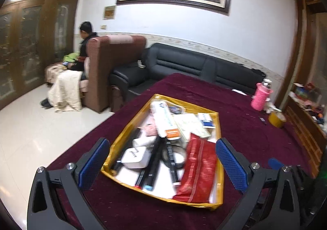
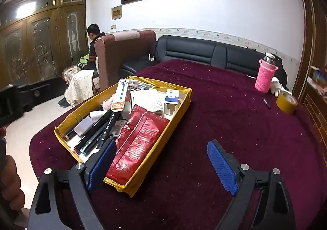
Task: Organize objects
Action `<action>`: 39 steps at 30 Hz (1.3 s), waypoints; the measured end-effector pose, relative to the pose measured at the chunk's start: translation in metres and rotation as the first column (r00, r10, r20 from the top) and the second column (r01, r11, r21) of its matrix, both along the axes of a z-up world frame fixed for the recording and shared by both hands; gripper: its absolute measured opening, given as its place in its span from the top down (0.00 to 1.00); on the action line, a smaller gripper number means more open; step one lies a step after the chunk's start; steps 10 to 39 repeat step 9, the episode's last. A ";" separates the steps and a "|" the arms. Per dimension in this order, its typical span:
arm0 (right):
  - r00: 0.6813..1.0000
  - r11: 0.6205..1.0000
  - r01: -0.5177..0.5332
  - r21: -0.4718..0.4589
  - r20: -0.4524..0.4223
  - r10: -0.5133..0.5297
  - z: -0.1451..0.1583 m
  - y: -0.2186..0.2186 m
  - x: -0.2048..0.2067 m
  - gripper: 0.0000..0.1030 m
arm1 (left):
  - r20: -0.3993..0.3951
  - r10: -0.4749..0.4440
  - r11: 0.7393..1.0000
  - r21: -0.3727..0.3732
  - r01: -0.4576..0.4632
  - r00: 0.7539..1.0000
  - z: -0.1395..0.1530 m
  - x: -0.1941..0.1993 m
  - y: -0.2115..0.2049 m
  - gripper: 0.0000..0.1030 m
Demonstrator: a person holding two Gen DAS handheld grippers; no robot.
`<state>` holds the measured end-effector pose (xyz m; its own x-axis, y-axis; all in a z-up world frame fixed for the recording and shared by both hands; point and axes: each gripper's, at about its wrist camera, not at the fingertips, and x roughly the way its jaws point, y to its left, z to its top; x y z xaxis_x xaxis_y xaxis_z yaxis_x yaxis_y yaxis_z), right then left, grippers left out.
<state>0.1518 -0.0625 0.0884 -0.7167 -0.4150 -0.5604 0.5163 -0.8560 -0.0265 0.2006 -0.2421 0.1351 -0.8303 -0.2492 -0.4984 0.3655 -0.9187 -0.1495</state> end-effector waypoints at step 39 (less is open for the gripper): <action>1.000 0.998 -0.007 0.057 -0.001 0.007 -0.005 -0.017 0.000 0.08 | 0.046 0.062 0.998 -0.027 -0.061 0.997 -0.008 -0.003 -0.006 0.00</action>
